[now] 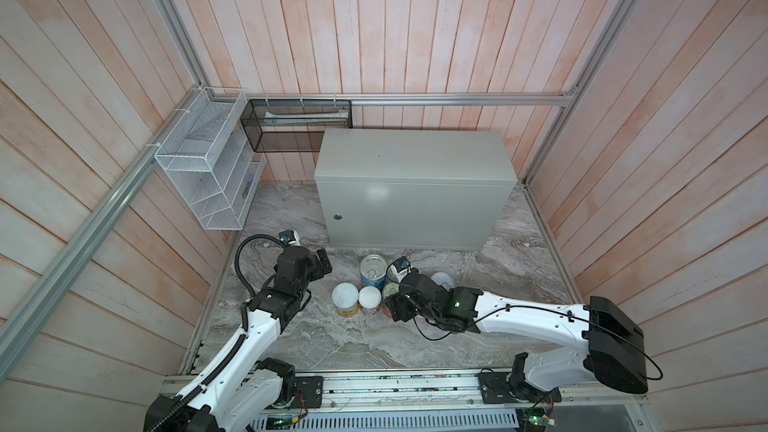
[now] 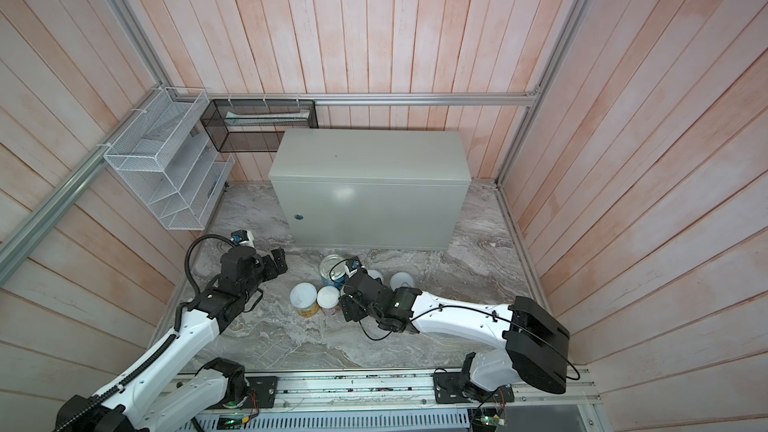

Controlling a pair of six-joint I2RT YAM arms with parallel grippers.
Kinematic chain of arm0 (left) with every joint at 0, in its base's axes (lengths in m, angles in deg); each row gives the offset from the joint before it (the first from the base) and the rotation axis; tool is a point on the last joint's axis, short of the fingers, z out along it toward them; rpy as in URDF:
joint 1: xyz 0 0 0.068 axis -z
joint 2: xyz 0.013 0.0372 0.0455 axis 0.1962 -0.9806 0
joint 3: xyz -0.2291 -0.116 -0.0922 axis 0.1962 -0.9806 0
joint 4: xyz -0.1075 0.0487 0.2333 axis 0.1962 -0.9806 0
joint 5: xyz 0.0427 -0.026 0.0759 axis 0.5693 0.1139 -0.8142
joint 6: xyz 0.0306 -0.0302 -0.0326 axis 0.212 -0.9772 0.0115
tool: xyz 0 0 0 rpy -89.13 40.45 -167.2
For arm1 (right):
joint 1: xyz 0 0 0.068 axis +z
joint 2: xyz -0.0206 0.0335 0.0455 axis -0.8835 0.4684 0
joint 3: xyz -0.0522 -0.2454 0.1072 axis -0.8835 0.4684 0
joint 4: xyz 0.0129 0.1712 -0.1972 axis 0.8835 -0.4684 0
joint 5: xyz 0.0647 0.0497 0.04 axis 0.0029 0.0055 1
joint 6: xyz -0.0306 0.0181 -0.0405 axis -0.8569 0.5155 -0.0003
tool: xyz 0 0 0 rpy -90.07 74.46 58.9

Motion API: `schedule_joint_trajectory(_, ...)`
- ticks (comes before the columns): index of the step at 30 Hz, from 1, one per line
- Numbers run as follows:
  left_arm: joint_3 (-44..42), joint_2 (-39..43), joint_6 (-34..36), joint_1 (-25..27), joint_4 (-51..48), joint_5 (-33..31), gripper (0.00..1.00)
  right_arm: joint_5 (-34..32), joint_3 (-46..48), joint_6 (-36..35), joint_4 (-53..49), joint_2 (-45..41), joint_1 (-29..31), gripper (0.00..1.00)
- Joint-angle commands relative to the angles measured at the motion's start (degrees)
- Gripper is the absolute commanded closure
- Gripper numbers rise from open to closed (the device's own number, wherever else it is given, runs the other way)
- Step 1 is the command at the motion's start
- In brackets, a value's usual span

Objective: Place and organize the canned foods onto the counter

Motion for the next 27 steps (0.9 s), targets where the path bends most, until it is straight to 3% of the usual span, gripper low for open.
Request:
schedule_joint_trajectory(1,-0.5,-0.14,-0.54,0.21,0.57,0.31,0.0,-2.73,-0.31,1.02,0.09,1.46,0.09,0.16)
schedule_joint_trajectory(16,-1.29,-1.09,1.72,0.3,3.12,2.33,0.0,-5.07,0.3,2.0,0.67,3.91,0.02,0.18)
schedule_joint_trajectory(27,-2.05,0.68,1.1,0.47,2.08,0.71,0.0,-4.64,0.85,0.94,3.44,3.45,-0.02,0.37)
